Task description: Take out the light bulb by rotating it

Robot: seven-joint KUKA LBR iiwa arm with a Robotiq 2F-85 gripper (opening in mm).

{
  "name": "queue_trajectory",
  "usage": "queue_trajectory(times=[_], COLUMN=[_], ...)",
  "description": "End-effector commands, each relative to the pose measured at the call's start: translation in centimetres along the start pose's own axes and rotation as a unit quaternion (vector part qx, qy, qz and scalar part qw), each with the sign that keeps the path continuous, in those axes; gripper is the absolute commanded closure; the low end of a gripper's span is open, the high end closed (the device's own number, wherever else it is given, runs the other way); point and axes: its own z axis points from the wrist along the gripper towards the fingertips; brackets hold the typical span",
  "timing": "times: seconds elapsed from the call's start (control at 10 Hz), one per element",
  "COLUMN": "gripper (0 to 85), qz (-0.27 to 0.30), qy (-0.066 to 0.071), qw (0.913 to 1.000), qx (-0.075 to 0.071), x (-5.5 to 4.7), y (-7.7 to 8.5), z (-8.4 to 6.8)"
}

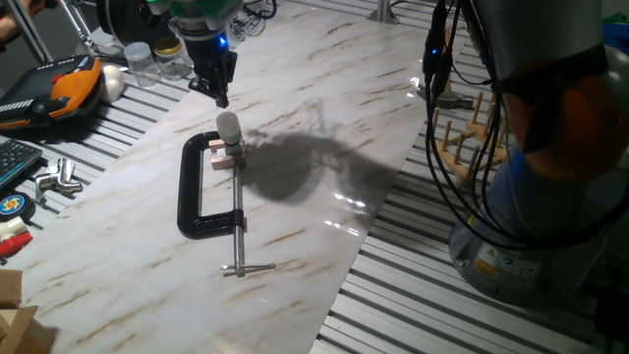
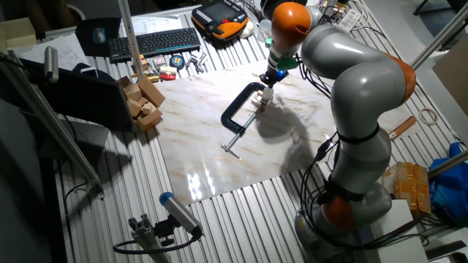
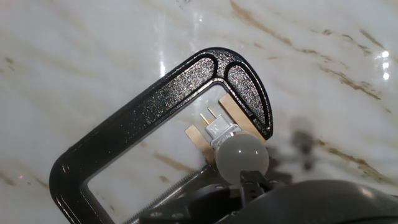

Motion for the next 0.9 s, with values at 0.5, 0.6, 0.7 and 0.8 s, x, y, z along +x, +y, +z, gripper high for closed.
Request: queue_trajectory(times=[0.5,0.6,0.7,0.8], gripper=[34.0,34.0,34.0,34.0], qz=[0.016,0.021,0.030,0.034], qy=[-0.008,-0.008,-0.014,-0.005], qw=[0.9998,0.9997,0.9994,0.9994], qx=[0.003,0.003,-0.005,0.002], x=[0.15,0.16,0.18,0.21], y=[0.08,0.11,0.12,0.09], z=[0.03,0.04,0.01,-0.03])
